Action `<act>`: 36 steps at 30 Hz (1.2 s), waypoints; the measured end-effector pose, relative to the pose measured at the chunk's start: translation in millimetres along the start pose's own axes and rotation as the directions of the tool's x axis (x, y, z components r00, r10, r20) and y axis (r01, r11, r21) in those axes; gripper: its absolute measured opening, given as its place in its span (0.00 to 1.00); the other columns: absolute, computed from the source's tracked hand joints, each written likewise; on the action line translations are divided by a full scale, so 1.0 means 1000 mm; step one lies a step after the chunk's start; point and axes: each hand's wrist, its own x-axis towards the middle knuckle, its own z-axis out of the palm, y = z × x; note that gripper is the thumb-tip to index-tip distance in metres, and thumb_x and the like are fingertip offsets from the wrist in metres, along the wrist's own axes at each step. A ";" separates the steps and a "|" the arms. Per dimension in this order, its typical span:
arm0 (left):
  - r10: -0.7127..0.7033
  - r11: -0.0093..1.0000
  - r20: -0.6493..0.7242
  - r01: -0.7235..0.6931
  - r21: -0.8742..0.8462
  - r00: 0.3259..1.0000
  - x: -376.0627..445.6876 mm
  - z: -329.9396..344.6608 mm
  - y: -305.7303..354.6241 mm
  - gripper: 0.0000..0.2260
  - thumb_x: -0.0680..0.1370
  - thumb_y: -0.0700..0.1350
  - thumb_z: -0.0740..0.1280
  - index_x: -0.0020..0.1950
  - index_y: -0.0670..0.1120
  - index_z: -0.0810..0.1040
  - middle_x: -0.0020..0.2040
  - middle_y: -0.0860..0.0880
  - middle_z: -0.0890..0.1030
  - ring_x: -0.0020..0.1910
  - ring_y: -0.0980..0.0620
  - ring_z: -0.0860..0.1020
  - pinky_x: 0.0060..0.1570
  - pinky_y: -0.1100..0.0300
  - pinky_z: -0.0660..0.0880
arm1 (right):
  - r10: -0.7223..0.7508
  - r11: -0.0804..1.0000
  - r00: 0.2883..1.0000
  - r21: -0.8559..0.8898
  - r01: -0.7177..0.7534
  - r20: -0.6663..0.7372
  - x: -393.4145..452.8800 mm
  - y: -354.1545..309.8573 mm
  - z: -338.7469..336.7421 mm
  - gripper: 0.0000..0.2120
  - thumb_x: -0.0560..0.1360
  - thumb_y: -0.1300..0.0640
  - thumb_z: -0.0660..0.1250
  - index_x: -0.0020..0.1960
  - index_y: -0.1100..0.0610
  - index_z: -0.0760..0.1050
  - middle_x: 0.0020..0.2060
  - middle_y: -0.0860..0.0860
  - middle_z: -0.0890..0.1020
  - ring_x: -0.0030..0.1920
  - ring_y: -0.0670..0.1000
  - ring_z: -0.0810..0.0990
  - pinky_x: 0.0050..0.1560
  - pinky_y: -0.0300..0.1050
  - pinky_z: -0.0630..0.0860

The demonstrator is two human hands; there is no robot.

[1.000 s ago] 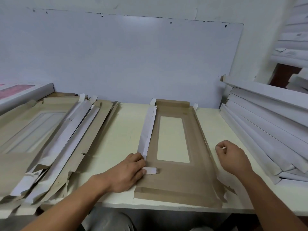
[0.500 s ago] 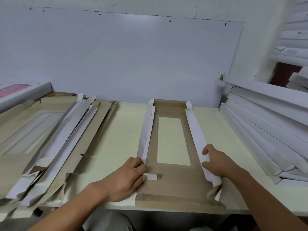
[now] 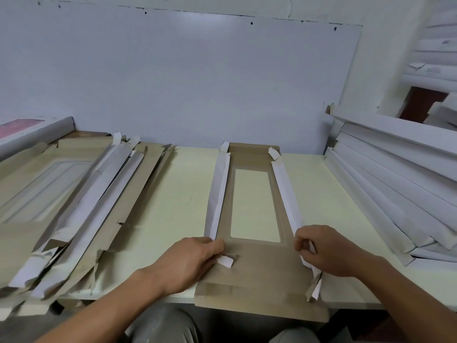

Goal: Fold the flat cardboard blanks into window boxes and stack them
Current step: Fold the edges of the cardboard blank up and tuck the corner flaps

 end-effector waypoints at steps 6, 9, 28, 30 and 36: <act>0.020 1.000 0.010 -0.020 0.014 1.000 0.002 -0.006 0.001 0.07 0.81 0.46 0.59 0.43 0.51 0.65 0.36 0.51 0.72 0.34 0.50 0.66 0.35 0.57 0.64 | 0.011 0.997 0.961 0.067 -0.031 0.277 -0.029 -0.010 -0.021 0.19 0.68 0.57 0.63 0.54 0.43 0.82 0.54 0.32 0.77 0.59 0.34 0.73 0.60 0.30 0.69; -0.001 1.000 0.074 0.003 -0.031 0.997 -0.001 -0.011 0.000 0.12 0.78 0.58 0.63 0.50 0.51 0.73 0.39 0.57 0.76 0.37 0.55 0.70 0.36 0.63 0.66 | -0.001 1.000 0.944 0.011 -0.003 0.329 -0.037 -0.010 -0.020 0.16 0.68 0.55 0.68 0.55 0.45 0.83 0.55 0.32 0.75 0.59 0.32 0.72 0.59 0.28 0.67; 0.088 0.985 0.334 -0.133 0.112 0.938 -0.030 -0.023 0.018 0.29 0.76 0.47 0.66 0.75 0.52 0.60 0.80 0.51 0.52 0.70 0.52 0.62 0.66 0.63 0.62 | 0.067 0.996 0.993 0.071 -0.060 -0.093 -0.039 -0.022 0.012 0.14 0.70 0.53 0.75 0.37 0.43 0.70 0.31 0.40 0.77 0.34 0.42 0.75 0.35 0.31 0.70; 0.108 0.989 0.255 -0.130 0.072 0.961 -0.029 -0.023 0.019 0.14 0.82 0.49 0.59 0.67 0.48 0.70 0.76 0.50 0.64 0.69 0.52 0.66 0.65 0.65 0.62 | 0.073 0.995 0.994 0.067 -0.068 -0.086 -0.040 -0.021 0.012 0.15 0.70 0.51 0.76 0.34 0.45 0.71 0.31 0.36 0.78 0.34 0.41 0.75 0.34 0.32 0.71; -0.019 0.999 0.071 0.021 -0.024 0.997 -0.022 -0.016 0.017 0.13 0.84 0.53 0.54 0.51 0.46 0.72 0.42 0.47 0.77 0.43 0.48 0.72 0.47 0.50 0.71 | 0.079 0.969 0.993 0.239 -0.054 -0.092 -0.040 -0.014 0.006 0.22 0.74 0.39 0.68 0.31 0.55 0.78 0.26 0.49 0.79 0.28 0.48 0.76 0.34 0.41 0.72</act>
